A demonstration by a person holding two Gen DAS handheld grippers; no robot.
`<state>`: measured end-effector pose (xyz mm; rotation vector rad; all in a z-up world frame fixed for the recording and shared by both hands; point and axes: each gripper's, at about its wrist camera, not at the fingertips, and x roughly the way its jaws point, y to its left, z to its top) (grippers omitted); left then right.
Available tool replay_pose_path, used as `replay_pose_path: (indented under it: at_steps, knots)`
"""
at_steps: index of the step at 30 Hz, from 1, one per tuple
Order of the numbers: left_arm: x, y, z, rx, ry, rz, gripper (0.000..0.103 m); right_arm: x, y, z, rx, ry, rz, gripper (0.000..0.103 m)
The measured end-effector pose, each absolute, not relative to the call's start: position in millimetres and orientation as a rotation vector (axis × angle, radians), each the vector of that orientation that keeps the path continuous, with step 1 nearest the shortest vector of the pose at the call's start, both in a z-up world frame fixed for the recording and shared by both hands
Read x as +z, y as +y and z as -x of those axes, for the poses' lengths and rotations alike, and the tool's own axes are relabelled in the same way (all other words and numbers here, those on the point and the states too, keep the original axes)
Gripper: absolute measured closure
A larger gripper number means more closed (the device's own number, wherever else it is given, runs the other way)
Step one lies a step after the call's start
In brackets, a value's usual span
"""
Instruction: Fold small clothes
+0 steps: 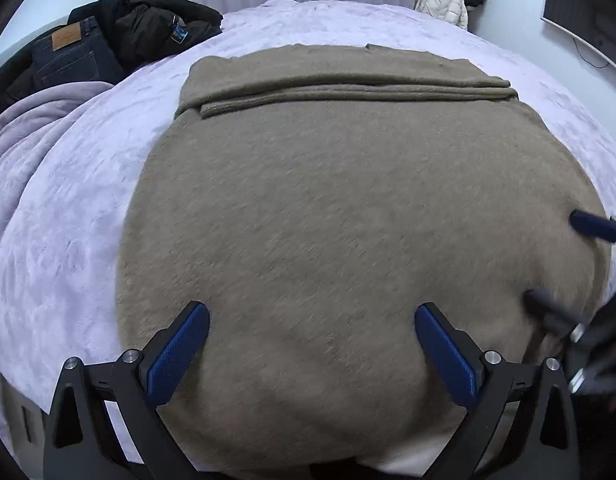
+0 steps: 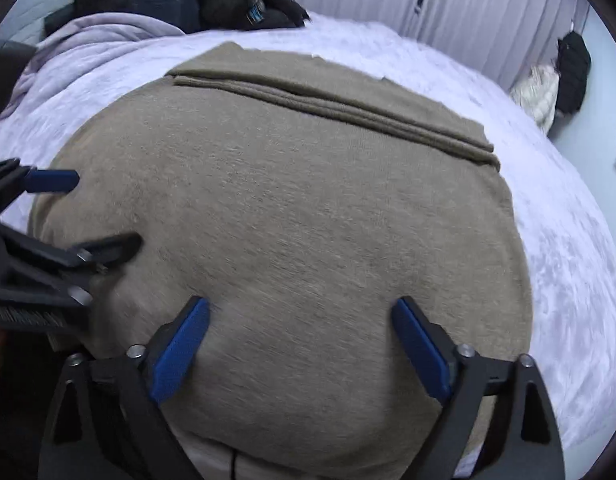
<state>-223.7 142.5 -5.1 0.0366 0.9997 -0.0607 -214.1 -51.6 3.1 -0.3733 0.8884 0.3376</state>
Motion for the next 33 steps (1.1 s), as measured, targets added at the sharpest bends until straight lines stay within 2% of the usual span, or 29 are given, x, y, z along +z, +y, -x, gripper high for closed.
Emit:
replay_pose_path:
  at_steps: [4, 8, 10, 15, 19, 21, 25, 28, 33]
  knots:
    - [-14.0, 184.1, 247.0, -0.039, 1.025, -0.025, 0.000, 3.5, -115.8, 217.0, 0.374, 0.931, 0.299, 0.002]
    - [-13.0, 216.9, 261.7, -0.004, 1.064, 0.089, 0.000, 4.5, -150.9, 226.9, 0.175, 0.929, 0.347, 0.001]
    - [-0.3, 209.0, 265.4, 0.032, 1.030, 0.038, 0.000, 14.9, -154.0, 235.7, 0.180, 0.927, 0.311, 0.001]
    - [30.6, 138.0, 260.3, -0.112, 0.943, -0.062, 0.000, 43.5, -99.0, 265.4, 0.311, 0.782, 0.369, 0.001]
    - [10.9, 87.2, 241.9, -0.130, 0.995, -0.164, 0.000, 26.4, -36.9, 271.8, 0.423, 0.783, 0.490, 0.001]
    - [-13.0, 86.4, 234.4, -0.106, 1.052, -0.189, 0.000, 6.7, -24.2, 269.6, 0.386, 0.801, 0.581, 0.001]
    - [-18.9, 107.7, 258.3, -0.100, 1.011, -0.227, 0.000, -22.7, -47.3, 257.8, 0.338, 0.871, 0.570, 0.001]
    - [-26.5, 136.0, 267.9, -0.070, 1.056, -0.202, 0.000, -19.2, -77.8, 266.6, 0.312, 0.880, 0.581, 0.001]
    - [21.3, 146.9, 266.6, -0.055, 0.975, -0.122, 0.000, 27.2, -107.2, 258.1, 0.353, 0.883, 0.367, 0.001]
